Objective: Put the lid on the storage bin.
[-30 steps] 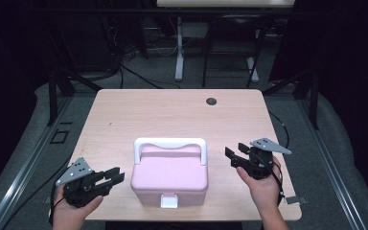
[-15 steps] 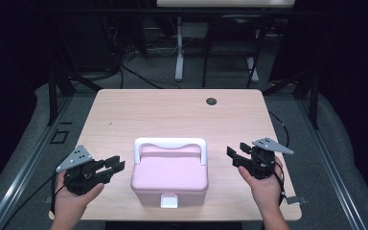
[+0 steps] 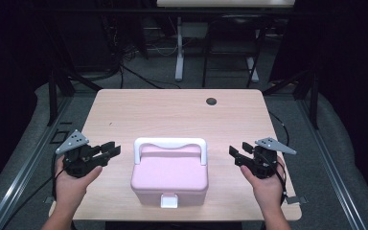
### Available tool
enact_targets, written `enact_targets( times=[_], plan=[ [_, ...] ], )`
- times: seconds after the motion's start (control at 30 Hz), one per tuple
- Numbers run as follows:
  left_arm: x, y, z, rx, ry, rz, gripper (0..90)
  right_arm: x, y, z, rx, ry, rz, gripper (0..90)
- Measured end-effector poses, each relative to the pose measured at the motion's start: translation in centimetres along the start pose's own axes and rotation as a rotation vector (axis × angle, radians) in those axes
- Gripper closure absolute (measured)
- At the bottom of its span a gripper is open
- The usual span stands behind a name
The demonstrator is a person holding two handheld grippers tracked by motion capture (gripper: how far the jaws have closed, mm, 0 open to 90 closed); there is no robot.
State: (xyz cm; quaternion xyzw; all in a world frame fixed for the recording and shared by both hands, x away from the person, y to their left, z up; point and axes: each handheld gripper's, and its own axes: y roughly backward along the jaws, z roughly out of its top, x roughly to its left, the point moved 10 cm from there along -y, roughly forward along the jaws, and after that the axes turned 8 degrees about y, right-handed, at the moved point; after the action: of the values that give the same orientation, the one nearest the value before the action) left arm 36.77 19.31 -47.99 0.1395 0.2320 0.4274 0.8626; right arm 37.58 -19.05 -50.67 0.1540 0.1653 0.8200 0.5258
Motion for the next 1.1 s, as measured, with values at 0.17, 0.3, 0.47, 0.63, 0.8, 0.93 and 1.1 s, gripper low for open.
enact_targets(
  times=[0.17,0.3,0.47,0.63,0.8,0.93,1.1],
  plan=[
    [1.6,-1.4,-0.3,0.010,0.024,0.031,66.3,-0.1,-0.1,-0.1,0.003,0.001,-0.006,44.2],
    [2.7,-2.3,-1.1,0.026,0.033,0.039,66.0,-0.1,-0.3,-0.3,0.007,0.002,-0.007,44.1],
    [4.1,-2.9,-1.9,0.036,0.049,0.057,64.5,0.0,-0.5,-0.5,0.004,0.021,0.001,44.1],
    [5.0,-3.2,-2.7,0.035,0.053,0.072,64.2,-0.1,-0.9,-1.1,0.016,0.022,-0.005,44.2],
    [5.7,-3.3,-3.4,0.035,0.051,0.084,63.1,-0.2,-1.2,-1.3,-0.029,0.060,-0.005,44.4],
    [6.5,-3.2,-4.1,0.039,0.047,0.101,61.2,-0.7,-2.0,-2.3,-0.017,0.073,-0.039,44.8],
    [7.2,-3.6,-5.0,0.032,0.054,0.128,59.0,-0.8,-3.1,-4.1,0.019,0.089,-0.027,45.1]
  ],
)
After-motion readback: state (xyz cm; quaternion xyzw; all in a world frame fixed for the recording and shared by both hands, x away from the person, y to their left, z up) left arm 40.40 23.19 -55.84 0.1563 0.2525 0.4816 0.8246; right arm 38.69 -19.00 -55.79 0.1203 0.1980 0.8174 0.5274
